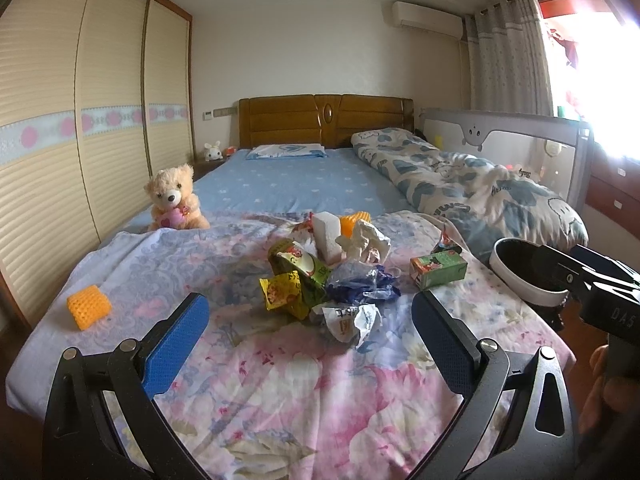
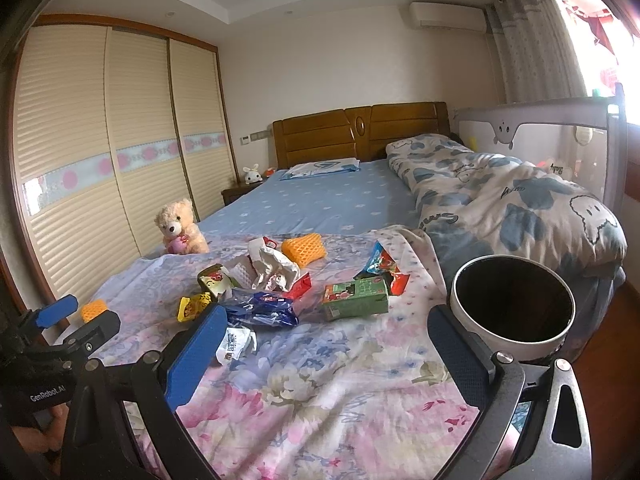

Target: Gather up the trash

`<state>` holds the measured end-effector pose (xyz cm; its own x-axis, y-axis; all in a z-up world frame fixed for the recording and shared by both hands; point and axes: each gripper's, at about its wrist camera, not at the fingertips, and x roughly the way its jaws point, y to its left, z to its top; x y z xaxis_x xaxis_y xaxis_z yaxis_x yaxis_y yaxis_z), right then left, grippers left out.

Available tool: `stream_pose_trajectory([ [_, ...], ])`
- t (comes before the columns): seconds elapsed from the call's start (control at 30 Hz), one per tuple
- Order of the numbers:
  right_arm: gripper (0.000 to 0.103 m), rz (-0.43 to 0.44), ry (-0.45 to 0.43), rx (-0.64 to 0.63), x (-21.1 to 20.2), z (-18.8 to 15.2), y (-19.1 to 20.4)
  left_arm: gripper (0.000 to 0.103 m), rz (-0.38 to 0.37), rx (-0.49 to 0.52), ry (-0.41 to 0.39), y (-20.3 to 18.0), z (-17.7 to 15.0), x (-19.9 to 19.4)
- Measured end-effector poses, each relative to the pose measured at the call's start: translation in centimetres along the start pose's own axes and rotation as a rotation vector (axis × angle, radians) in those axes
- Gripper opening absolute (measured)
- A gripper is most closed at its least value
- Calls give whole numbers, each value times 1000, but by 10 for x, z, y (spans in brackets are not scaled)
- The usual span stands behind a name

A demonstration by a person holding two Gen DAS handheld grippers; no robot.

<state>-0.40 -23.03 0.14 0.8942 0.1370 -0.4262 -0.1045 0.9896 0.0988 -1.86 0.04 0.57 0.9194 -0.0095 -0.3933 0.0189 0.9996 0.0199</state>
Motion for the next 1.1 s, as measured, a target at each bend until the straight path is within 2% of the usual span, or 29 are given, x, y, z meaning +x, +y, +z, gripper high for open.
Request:
stream_pose_trajectory([
  [0.23,101,6,4,0,0,-1,4,103,4,-2,7,1,-5,2],
  [0.5,101,21,46,11,9,-4,0,103,-1,-25,51,8,-12,10],
  [1.1,101,38,204,18,69,-11,-32,103,-51,-13,223,-7,-18,66],
])
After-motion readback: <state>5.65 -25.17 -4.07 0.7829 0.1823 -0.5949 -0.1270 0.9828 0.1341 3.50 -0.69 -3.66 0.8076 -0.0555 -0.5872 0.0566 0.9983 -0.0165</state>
